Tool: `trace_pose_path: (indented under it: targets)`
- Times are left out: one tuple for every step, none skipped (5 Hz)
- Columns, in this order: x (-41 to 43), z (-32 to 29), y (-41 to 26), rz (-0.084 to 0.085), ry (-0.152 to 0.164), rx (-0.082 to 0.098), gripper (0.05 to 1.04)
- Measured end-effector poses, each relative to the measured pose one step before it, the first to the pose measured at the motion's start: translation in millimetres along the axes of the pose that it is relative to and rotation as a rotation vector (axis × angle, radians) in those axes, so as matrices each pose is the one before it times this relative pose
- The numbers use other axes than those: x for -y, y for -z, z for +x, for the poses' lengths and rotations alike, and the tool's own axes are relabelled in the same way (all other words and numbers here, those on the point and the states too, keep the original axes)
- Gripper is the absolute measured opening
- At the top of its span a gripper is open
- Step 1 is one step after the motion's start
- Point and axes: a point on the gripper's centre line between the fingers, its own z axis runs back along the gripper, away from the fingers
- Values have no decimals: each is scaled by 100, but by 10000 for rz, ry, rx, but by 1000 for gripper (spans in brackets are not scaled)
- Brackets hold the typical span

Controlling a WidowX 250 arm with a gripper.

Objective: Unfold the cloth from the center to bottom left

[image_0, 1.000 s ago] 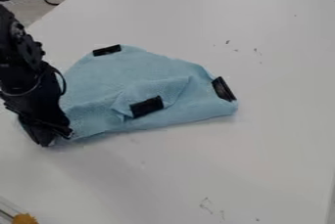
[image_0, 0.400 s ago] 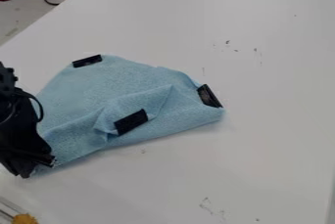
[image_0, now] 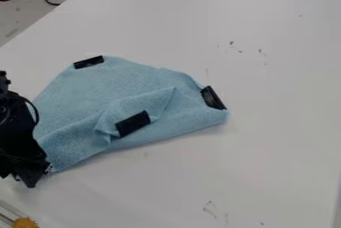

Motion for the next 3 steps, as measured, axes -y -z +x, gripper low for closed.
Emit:
trace_pose_path:
  targets:
    - [-155,588,-1954,-22,-145,-90,1004]
    - [831,446,-2659,-48,-266,-158,1007]
    - [1588,830,-1904,-24,-544,-694,1000]
